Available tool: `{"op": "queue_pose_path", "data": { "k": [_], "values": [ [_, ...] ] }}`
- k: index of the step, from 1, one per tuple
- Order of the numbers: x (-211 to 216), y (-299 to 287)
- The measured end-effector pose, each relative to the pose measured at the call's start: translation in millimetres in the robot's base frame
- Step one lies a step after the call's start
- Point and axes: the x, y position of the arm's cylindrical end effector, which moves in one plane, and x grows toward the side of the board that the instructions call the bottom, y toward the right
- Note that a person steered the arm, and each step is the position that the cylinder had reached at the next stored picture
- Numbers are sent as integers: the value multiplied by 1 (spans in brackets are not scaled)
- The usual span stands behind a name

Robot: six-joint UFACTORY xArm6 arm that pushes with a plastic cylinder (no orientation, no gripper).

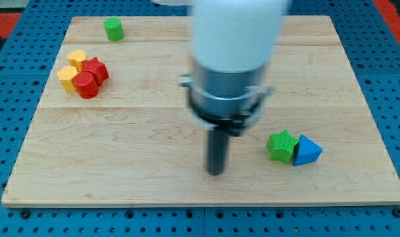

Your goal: Push the blue cube to the top left of the green star

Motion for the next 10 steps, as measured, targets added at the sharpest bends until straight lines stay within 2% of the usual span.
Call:
{"op": "queue_pose_path", "data": {
  "k": [2, 3, 4, 5, 7, 8, 9, 10],
  "values": [
    [0, -145],
    [-1, -181],
    [-14, -174],
    [-75, -131],
    [-147, -25],
    [-198, -19],
    [-247, -43],
    [-251, -103]
  ]
}}
